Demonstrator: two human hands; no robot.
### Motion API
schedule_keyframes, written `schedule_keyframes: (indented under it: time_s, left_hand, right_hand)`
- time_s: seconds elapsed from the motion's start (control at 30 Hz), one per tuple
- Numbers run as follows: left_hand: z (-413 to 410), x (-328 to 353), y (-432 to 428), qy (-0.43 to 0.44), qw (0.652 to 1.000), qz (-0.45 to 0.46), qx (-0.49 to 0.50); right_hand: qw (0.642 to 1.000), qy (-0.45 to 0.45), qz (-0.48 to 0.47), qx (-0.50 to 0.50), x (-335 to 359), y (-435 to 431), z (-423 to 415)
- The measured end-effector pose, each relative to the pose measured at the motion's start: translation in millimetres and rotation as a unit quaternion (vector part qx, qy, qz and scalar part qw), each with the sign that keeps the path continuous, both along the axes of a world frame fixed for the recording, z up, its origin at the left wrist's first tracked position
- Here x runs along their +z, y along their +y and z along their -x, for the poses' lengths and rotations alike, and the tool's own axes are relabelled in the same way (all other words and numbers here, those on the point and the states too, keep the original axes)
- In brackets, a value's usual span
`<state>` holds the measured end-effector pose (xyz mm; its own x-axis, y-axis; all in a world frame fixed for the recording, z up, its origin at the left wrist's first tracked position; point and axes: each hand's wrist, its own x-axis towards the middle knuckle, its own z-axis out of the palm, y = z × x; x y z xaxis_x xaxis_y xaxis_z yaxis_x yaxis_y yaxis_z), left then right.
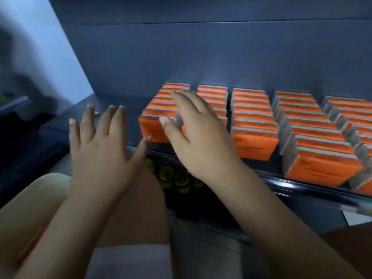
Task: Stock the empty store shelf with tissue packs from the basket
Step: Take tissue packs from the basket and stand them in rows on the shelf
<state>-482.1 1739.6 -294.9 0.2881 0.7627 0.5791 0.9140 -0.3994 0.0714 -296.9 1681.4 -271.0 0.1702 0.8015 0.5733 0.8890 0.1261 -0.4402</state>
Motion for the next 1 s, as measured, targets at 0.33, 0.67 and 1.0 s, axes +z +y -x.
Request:
schedule_keyframes:
  time_s: [0.33, 0.67, 1.0]
  left_hand:
    - [193.4, -11.8, -13.1, -0.029, 0.971, 0.068, 0.229]
    - [290.7, -129.5, 4.3, -0.096, 0.897, 0.264, 0.342]
    - [311.4, -260.9, 68.0, -0.182, 0.749, 0.506, 0.388]
  right_hand:
    - [0.963, 0.106, 0.076, 0.236, -27.7, 83.0, 245.5]
    - [0.856, 0.101, 0.382, 0.334, -121.8, 143.8, 342.4]
    - [0.797, -0.044, 0.554, 0.238, -257.6, 225.8, 376.4]
